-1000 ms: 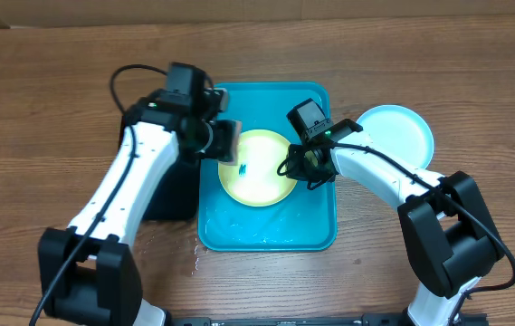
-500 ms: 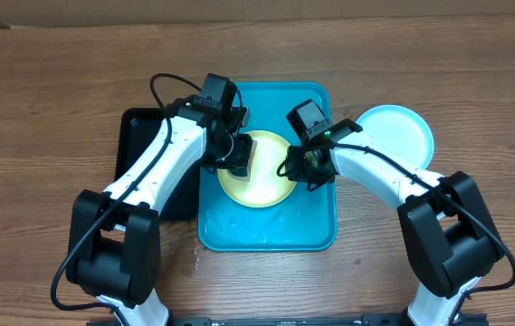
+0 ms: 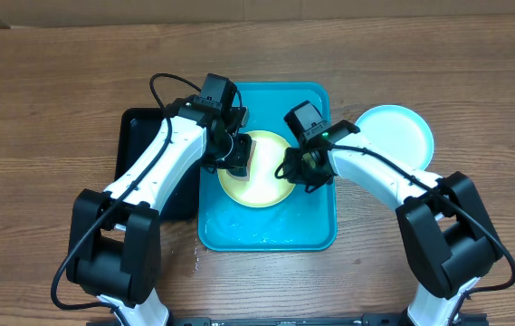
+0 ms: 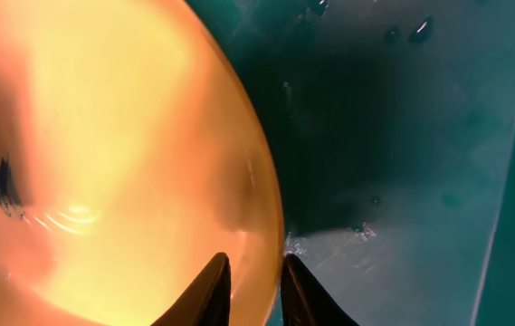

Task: Clean dirty plates on tray and stack at the side
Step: 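Carry the sponge right and lower it onto the yellow plate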

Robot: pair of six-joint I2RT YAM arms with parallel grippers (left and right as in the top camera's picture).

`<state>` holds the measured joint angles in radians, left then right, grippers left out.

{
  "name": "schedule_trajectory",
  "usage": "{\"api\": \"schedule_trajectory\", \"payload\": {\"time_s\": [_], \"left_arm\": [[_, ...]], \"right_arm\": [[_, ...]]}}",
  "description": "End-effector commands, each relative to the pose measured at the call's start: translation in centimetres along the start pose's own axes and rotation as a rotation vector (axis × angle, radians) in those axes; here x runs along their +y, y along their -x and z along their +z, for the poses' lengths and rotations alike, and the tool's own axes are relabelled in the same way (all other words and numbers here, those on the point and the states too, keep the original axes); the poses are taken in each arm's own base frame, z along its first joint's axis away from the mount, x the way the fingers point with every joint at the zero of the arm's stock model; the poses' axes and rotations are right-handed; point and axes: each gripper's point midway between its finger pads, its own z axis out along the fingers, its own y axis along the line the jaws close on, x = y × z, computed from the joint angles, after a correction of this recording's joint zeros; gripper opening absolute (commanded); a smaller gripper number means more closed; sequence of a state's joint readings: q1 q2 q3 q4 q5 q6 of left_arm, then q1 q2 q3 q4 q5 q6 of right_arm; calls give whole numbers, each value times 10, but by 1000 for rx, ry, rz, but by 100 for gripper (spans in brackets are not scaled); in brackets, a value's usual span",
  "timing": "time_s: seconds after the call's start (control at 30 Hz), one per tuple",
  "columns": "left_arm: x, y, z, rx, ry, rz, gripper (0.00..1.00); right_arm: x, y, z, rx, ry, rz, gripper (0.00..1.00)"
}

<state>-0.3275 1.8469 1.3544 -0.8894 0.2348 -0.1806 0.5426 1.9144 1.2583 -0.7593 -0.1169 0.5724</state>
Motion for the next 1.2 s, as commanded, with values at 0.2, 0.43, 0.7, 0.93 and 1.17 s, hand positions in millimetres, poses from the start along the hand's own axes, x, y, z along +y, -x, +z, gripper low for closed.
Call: {"api": "schedule_trajectory", "payload": {"time_s": [0.2, 0.43, 0.7, 0.93, 1.17], "left_arm": [[5, 6, 1, -12, 32, -4, 4], [5, 6, 1, -11, 34, -4, 4], [5, 5, 1, -7, 34, -5, 4], [6, 4, 1, -3, 36, -6, 4], [11, 0, 4, 4, 61, -8, 4]], "right_arm": [[4, 1, 1, -2, 4, -8, 15], [5, 2, 2, -5, 6, -9, 13], [5, 4, 6, -10, 7, -5, 24], [5, 5, 7, -11, 7, -5, 19], [6, 6, 8, -16, 11, -6, 6]]}}
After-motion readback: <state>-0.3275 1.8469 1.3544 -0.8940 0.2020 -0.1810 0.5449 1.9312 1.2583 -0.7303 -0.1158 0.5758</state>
